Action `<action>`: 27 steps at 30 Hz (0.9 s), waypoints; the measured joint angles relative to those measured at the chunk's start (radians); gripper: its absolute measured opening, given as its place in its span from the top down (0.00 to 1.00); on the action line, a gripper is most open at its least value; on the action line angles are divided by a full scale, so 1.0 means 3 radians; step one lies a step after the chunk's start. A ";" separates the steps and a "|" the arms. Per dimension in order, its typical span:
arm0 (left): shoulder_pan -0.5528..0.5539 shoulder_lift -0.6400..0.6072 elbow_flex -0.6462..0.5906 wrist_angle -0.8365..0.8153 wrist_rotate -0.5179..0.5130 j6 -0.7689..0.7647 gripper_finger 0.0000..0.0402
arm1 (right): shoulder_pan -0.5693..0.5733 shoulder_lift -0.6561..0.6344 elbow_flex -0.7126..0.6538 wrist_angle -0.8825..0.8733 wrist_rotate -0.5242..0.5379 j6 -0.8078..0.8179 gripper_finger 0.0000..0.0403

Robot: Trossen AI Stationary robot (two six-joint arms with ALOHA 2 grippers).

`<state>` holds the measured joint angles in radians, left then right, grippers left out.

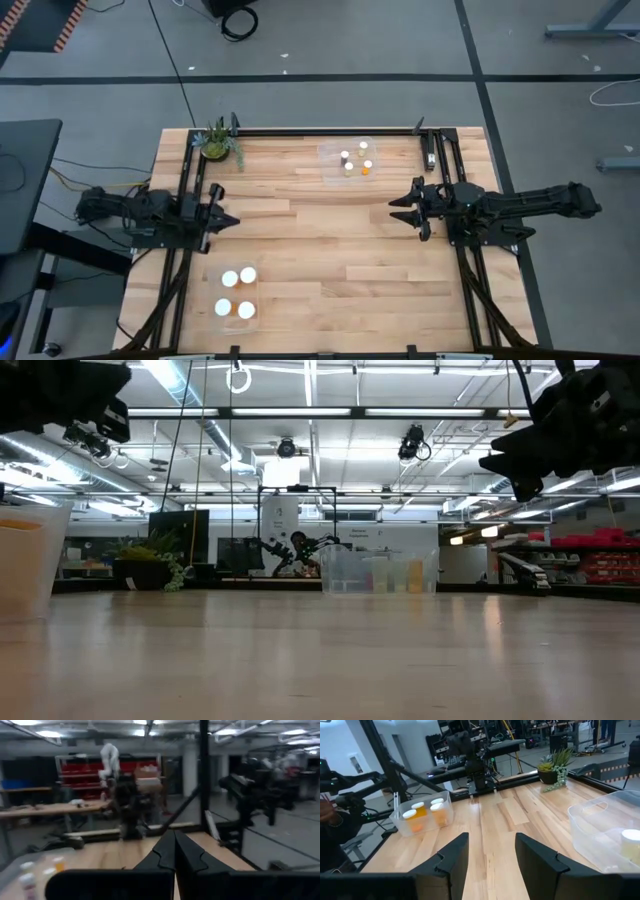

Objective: Pick and place medicine bottles into bin by pill shape (circle, oval)
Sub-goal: Return to Home Position

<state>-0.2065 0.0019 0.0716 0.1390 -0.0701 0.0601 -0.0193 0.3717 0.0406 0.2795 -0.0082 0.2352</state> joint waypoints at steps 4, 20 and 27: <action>-0.0099 0.0000 -0.0093 0.0073 0.0069 -0.0041 0.99 | 0.0000 0.0005 0.0001 0.0000 0.0001 0.0000 0.58; -0.0220 0.0296 -0.0206 -0.0362 0.0078 -0.1386 0.84 | 0.0000 0.0017 0.0001 -0.0001 0.0000 0.0000 0.58; -0.0220 0.0298 -0.0209 -0.0347 0.0074 -0.1385 0.86 | 0.0000 0.0017 0.0001 -0.0002 0.0000 0.0000 0.58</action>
<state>-0.2726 0.0914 0.0090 0.0349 -0.0479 -0.3554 -0.0193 0.3767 0.0410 0.2790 -0.0082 0.2352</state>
